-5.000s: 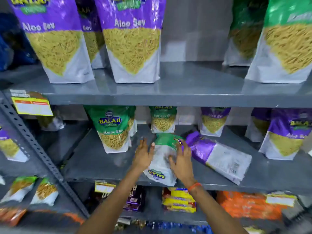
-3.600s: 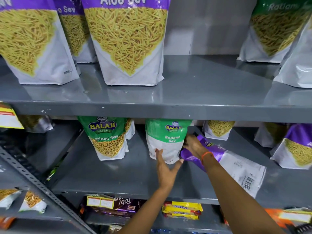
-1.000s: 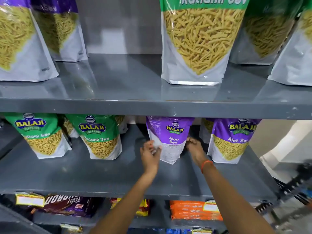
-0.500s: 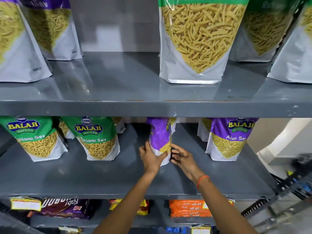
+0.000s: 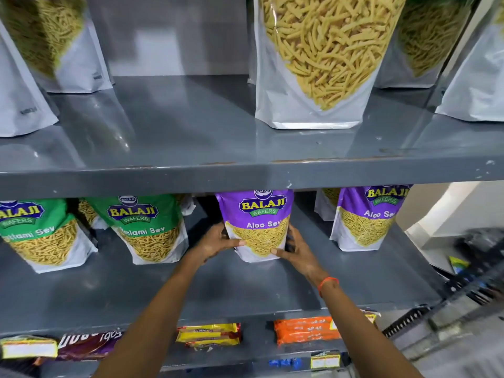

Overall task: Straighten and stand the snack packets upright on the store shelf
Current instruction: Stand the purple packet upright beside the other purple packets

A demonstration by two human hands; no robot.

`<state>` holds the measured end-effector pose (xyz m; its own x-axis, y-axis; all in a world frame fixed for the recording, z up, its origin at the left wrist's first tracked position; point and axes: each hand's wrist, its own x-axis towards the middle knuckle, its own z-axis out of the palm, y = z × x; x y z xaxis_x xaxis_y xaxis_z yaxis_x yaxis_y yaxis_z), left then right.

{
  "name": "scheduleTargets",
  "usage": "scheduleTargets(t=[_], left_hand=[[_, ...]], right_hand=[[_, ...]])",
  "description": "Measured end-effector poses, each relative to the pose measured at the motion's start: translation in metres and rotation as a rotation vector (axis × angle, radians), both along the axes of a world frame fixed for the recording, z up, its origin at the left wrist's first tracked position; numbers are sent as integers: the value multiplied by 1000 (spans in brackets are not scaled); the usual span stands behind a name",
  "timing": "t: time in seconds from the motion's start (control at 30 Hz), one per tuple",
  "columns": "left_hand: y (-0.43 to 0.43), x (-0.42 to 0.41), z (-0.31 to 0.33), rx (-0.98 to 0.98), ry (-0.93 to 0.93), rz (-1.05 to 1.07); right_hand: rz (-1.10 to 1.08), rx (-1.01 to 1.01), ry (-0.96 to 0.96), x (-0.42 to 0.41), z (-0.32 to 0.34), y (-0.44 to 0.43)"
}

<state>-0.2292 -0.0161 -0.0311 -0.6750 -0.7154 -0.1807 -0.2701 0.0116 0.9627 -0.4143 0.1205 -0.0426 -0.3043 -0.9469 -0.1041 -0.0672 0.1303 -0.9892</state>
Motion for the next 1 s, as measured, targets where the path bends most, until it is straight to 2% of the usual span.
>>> scheduleTargets(t=[0.1,0.17,0.23,0.27,0.33,0.37,0.43,0.5,0.57,0.67,0.73,0.83,1.0], left_hand=[[13,-1,-3,-29,65,48],[36,-4,-3,-110,114,168],[66,-9,-3,-295,49,343],[86,-12,-3,-450,-21,422],[123,-26,-3,-778,-81,500],[137,-38,-6,-876,-69,480],[152,-69,-14,-923,-36,388],[163,-108,-21,-891,-6,282],[173,-147,-23,-779,20,204],[169,-200,-21,-439,2,171],[153,-225,-21,-244,11,136],[134,-243,-31,-61,81,48],[152,-234,-41,-39,3,131]], right_hand=[[11,-32,29,3,3,5],[-149,-80,198,8,3,12],[-418,-167,469,14,3,23],[-509,-223,574,16,5,28],[-551,-323,756,13,9,38],[-541,-342,838,6,9,43],[-521,-353,925,-16,8,53],[-547,-337,897,-46,3,70],[-620,-299,788,-79,-2,89],[-669,-124,509,-142,-13,105],[-539,-36,387,-180,-16,104],[-230,-47,272,-216,-16,100],[-156,9,196,-220,-14,117]])
